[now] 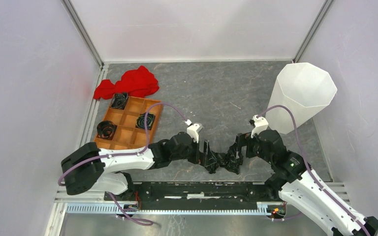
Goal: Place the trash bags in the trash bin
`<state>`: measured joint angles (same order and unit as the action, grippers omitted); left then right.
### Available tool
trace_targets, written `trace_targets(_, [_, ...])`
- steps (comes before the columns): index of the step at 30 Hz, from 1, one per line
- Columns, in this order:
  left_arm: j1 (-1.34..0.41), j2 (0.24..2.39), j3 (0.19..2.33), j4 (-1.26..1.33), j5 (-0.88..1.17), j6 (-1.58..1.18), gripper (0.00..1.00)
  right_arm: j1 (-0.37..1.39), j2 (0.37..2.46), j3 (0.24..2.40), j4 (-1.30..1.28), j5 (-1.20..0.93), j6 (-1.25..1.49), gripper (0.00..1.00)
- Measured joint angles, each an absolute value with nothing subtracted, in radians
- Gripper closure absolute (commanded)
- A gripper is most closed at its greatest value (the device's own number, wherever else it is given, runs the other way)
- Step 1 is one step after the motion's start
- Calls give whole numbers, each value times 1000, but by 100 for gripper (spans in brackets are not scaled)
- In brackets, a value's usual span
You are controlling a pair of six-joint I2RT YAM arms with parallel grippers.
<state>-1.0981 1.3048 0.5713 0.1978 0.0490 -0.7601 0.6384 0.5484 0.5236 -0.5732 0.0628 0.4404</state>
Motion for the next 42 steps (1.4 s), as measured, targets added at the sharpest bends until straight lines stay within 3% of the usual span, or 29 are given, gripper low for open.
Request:
trace_targets(8, [-1102,1353,572,217,51,-777,50,638,513,376,-523,46,504,4])
trace_targets(11, [-1102,1354,575,214,34,-780,59,638,551,368,-502,35,487,17])
trace_targets(15, [-1102,1354,575,204,10,-783,77,638,592,351,-461,4,453,33])
trace_targets(21, [-1102,1305,575,109,-60,-781,92,638,614,325,-423,-22,406,83])
trace_targets(27, [-1102,1113,597,-75,-220,-752,98,638,569,335,-421,94,418,98])
trace_targets(30, [-1101,995,607,-163,-297,-738,94,638,496,342,-379,138,427,100])
trace_targets(32, [-1101,932,607,-202,-320,-730,81,638,460,342,-333,140,427,99])
trace_targets(35, [-1101,870,607,-244,-320,-712,31,638,462,344,-260,127,416,100])
trace_targets(37, [-1101,855,607,-265,-300,-692,10,638,484,346,-228,104,392,100])
trace_targets(39, [-1101,845,607,-287,-268,-674,1,638,515,356,-217,76,360,99])
trace_targets(42, [-1101,814,616,-323,-208,-645,0,638,553,378,-202,37,299,100])
